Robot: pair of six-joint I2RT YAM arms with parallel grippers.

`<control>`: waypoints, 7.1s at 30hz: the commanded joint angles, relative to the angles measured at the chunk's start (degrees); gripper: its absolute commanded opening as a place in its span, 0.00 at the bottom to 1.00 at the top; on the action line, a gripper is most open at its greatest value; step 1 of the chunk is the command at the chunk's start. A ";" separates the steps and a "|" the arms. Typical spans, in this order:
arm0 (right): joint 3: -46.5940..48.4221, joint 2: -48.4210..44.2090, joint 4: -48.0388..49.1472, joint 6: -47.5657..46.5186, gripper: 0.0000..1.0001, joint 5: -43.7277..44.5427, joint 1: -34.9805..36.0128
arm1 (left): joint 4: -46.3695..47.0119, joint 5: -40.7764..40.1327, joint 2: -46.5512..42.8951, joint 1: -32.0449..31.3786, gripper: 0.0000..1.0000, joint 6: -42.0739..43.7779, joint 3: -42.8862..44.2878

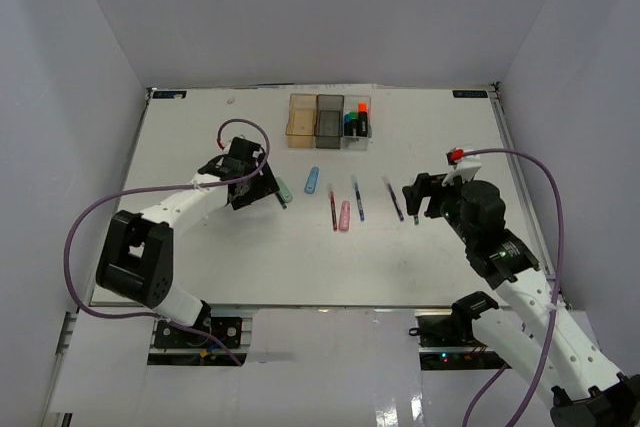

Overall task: Sort the stationery into containers
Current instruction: Move the pen to the center of the board, then pick up the pen from the center of the board, then place the pen in the storage box, then pick up the pen from the center of the board.

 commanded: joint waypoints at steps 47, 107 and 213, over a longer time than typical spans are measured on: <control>-9.76 -5.30 6.23 0.18 0.84 0.91 -0.27 | -3.21 -3.92 25.35 -0.85 0.47 -5.34 17.98; -9.94 -3.89 6.50 0.18 0.84 0.92 -0.27 | -4.00 -6.30 15.78 0.20 0.51 2.31 12.62; -10.64 -3.54 6.59 0.18 0.84 0.12 -0.27 | -7.69 -0.31 25.79 -19.21 0.63 -1.47 32.31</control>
